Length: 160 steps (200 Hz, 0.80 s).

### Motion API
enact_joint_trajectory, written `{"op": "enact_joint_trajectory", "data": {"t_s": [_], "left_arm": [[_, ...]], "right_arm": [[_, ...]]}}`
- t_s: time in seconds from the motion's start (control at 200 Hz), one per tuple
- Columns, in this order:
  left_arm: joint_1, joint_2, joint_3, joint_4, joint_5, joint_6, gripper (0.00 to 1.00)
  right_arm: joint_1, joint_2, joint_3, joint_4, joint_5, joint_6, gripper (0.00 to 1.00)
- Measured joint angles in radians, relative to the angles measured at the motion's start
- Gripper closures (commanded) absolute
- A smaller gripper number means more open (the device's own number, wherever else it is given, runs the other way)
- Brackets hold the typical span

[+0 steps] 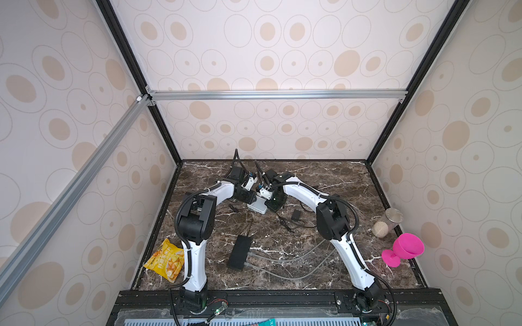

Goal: Insert the plug into the switch port
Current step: 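Pull the right gripper back from the router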

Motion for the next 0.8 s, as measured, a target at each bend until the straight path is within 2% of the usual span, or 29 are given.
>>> {"op": "enact_joint_trajectory", "data": {"t_s": [0.135,0.23,0.295,0.4,0.58,0.72,0.8], "left_arm": [[-0.003,0.000,0.000,0.003,-0.006,0.005,0.63],[-0.009,0.000,0.000,0.005,-0.011,0.004,0.60],[-0.015,0.000,0.000,0.004,0.002,0.003,0.58],[-0.037,0.000,-0.001,-0.019,0.038,-0.003,0.56],[-0.035,-0.004,-0.010,-0.034,0.050,-0.026,0.47],[-0.017,-0.031,-0.036,-0.039,0.021,-0.049,0.46],[-0.008,-0.051,-0.048,-0.039,-0.011,-0.060,0.46]], "right_arm": [[0.000,0.000,-0.001,-0.003,0.001,0.000,0.98],[0.000,-0.029,-0.065,0.044,0.005,0.003,0.88],[0.000,-0.083,-0.166,0.119,0.008,0.013,0.79],[-0.002,-0.193,-0.366,0.262,0.021,0.032,0.69],[-0.009,-0.383,-0.635,0.383,0.041,0.039,0.62],[-0.011,-0.548,-0.799,0.425,0.069,0.055,0.58],[-0.011,-0.653,-0.882,0.438,0.095,0.090,0.39]]}}
